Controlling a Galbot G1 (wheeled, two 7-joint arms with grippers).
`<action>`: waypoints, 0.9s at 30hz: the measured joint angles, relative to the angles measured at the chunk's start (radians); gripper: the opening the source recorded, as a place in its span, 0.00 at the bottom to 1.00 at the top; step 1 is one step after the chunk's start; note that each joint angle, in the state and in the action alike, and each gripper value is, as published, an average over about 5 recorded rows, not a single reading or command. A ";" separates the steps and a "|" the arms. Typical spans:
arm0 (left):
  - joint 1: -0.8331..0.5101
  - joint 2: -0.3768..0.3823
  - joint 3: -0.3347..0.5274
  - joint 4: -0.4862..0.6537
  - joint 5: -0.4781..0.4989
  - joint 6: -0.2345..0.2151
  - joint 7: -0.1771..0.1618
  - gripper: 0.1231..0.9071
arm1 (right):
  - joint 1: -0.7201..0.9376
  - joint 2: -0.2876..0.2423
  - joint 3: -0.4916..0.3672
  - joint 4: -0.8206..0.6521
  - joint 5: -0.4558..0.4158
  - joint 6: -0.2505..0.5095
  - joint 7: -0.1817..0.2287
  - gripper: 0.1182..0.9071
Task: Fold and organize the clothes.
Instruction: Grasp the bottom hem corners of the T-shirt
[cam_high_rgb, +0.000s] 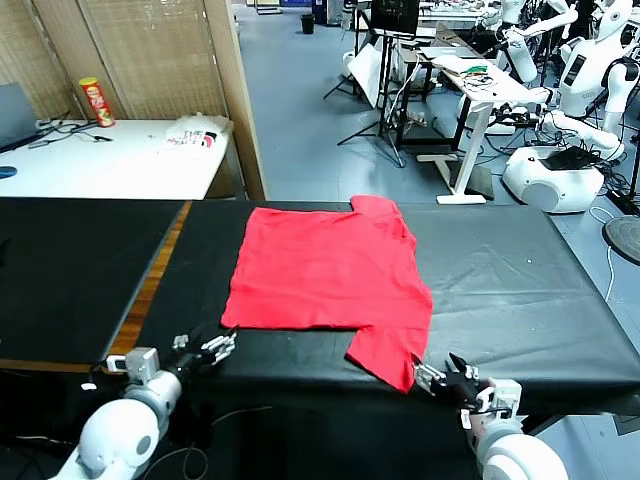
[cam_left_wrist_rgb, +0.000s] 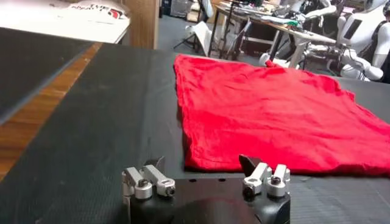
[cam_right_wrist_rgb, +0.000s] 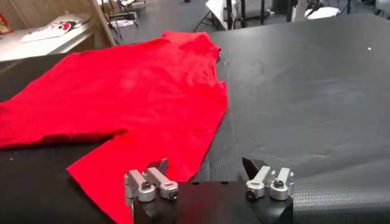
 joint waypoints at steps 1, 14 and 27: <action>-0.002 -0.001 0.001 0.002 0.000 -0.001 0.000 0.86 | -0.001 0.001 -0.002 -0.001 -0.003 -0.002 0.000 0.86; -0.063 -0.032 0.036 0.077 0.018 -0.013 0.000 0.80 | 0.001 0.023 -0.045 -0.025 -0.033 -0.018 0.004 0.58; -0.067 -0.044 0.050 0.101 0.036 -0.025 0.007 0.06 | -0.043 0.037 -0.053 0.007 -0.036 -0.018 0.009 0.01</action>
